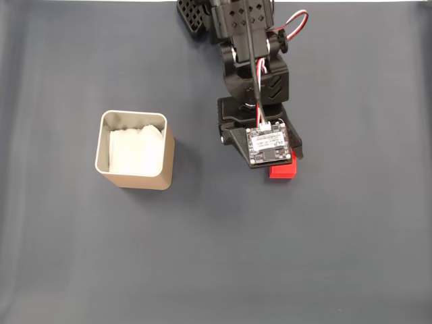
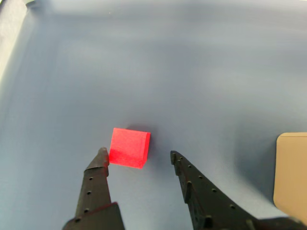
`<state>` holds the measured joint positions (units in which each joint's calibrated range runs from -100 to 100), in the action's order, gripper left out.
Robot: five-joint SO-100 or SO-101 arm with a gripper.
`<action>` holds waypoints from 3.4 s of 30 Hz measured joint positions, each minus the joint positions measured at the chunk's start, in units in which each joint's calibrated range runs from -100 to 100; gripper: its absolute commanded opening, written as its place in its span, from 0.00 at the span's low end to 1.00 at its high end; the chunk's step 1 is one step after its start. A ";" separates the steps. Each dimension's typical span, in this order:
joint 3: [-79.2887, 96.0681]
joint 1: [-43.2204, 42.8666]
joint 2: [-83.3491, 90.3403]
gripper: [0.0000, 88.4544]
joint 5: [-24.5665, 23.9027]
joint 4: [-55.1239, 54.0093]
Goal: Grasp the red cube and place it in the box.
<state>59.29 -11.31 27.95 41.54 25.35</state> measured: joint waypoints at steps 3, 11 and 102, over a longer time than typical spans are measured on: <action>0.00 0.00 0.00 0.32 0.00 0.00; 0.00 0.45 -0.09 0.29 0.00 0.00; 6.74 -0.15 -0.27 0.03 6.89 -8.53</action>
<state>66.03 -11.46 27.69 48.42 16.82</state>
